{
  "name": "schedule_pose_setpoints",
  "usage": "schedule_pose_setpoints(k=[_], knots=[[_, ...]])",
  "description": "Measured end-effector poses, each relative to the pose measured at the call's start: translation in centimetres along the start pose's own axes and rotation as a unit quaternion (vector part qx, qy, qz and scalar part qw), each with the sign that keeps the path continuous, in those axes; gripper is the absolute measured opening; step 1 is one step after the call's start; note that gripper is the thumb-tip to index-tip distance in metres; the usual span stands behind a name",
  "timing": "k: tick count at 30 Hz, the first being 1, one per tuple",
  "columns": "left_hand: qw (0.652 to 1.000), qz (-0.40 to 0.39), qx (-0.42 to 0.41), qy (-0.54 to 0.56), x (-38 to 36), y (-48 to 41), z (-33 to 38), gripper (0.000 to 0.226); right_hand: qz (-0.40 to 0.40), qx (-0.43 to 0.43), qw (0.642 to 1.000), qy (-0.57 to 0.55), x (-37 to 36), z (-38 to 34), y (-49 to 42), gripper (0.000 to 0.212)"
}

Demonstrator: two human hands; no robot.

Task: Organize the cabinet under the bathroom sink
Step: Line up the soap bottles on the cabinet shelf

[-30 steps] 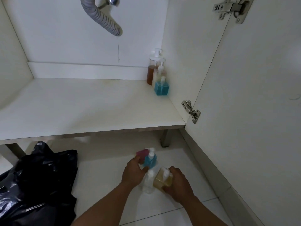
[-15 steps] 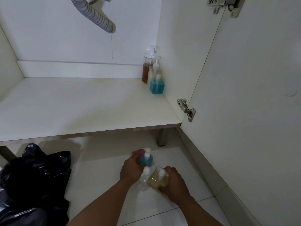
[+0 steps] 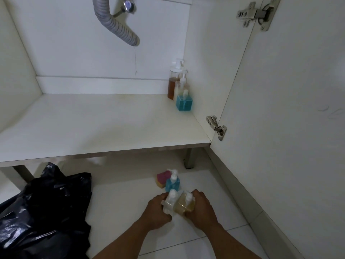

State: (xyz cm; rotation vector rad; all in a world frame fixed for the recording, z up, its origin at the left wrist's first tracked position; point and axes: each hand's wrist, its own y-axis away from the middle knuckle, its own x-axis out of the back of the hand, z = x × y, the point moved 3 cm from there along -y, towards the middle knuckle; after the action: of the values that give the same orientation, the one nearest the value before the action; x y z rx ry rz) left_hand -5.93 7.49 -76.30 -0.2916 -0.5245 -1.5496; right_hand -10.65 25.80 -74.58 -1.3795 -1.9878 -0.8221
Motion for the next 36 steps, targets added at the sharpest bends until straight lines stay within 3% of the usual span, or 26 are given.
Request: schedule_pose_setpoints(k=[3, 9, 12, 15, 19, 30, 36], knots=[[0.999, 0.041, -0.014, 0.021, 0.1, 0.4, 0.6, 0.045, 0.025, 0.022, 0.999, -0.038, -0.2, -0.3, 0.9, 0.046], [0.988, 0.134, -0.042, 0.057, 3.3, 1.6, 3.0, 0.029, 0.150, 0.066, 0.983, -0.088, 4.8, -3.6, 2.1, 0.051], [0.974, 0.202, -0.094, 0.050, 5.9, 1.4, 6.1, 0.030, 0.221, 0.093, 0.962, -0.132, 8.1, -6.2, 1.2, 0.047], [0.957, 0.262, -0.117, 0.040, 8.9, 0.4, 9.6, 0.044, 0.287, 0.121, 0.937, -0.158, 11.0, -8.9, -1.2, 0.059], [0.932, 0.329, -0.150, 0.038, 12.1, -2.3, 14.0, 0.043, 0.233, 0.108, 0.954, -0.152, 13.1, -12.6, -5.9, 0.067], [0.956, 0.271, -0.113, -0.009, 14.7, -10.7, 12.7, 0.051, 0.191, 0.079, 0.976, -0.074, 12.7, -15.7, -14.5, 0.058], [0.963, 0.253, -0.095, -0.004, 15.8, -15.0, 13.0, 0.057, 0.275, 0.096, 0.957, 0.021, 12.9, -15.8, -17.6, 0.045]])
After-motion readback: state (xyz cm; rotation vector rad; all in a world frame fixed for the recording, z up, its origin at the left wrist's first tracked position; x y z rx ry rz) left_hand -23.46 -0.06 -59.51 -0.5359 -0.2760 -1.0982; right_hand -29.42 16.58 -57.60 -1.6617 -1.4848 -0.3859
